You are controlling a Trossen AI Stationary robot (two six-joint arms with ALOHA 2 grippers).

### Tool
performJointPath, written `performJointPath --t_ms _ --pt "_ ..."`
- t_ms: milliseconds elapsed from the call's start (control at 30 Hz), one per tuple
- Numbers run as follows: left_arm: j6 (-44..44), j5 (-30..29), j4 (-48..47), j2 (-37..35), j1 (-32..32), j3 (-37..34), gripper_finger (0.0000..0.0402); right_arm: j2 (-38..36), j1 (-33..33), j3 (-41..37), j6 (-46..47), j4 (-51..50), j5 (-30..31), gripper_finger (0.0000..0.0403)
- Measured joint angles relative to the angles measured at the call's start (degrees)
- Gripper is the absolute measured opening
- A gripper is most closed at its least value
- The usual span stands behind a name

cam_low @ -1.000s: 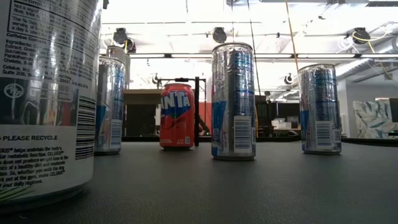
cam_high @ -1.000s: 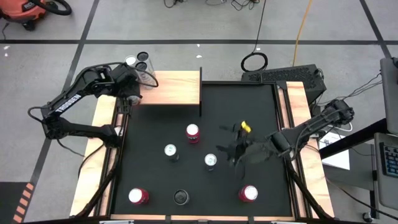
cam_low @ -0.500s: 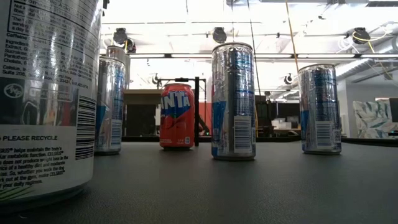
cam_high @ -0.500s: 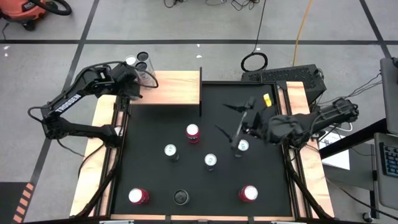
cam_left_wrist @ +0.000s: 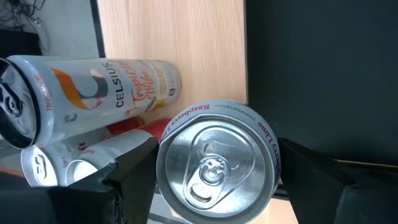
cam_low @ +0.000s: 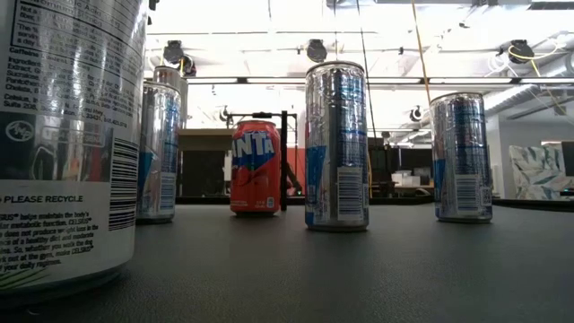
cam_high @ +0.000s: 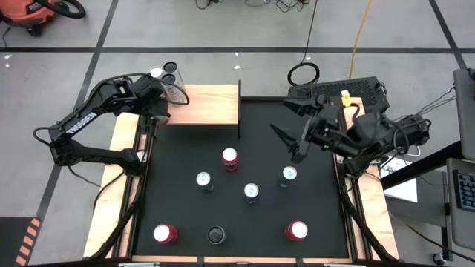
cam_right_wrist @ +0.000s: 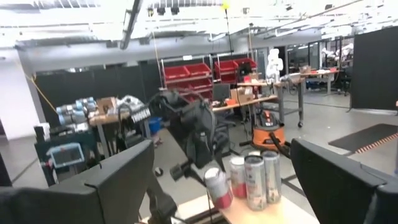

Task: Place canned beverage on shelf
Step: Put the pink soda can on the shelf aligned with the other pink soda cans

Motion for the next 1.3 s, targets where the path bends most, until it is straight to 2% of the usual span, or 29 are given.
performJointPath --t_ms 233,467,733,1200,1300 --pt "0.5 -0.1 0.1 0.0 0.2 0.0 0.0285 -0.1 -1.0 1.8 -1.6 -1.6 0.0 0.0357" --pt "0.5 0.0 0.1 0.0 1.8 0.0 0.0285 -0.3 -2.8 1.9 1.3 -5.1 -0.2 0.0357" --pt "1.0 3.6 1.3 0.0 5.8 0.0 0.0285 -0.3 -5.0 1.9 4.4 -8.0 -0.4 0.0357" --pt "0.9 3.1 1.6 0.6 7.5 0.0 0.0285 -0.3 -8.9 1.9 7.5 -10.9 -0.8 0.0357" --pt "1.0 2.9 1.5 1.2 8.2 0.0 0.0285 -0.7 -9.9 1.9 7.4 -12.3 -3.5 0.0357"
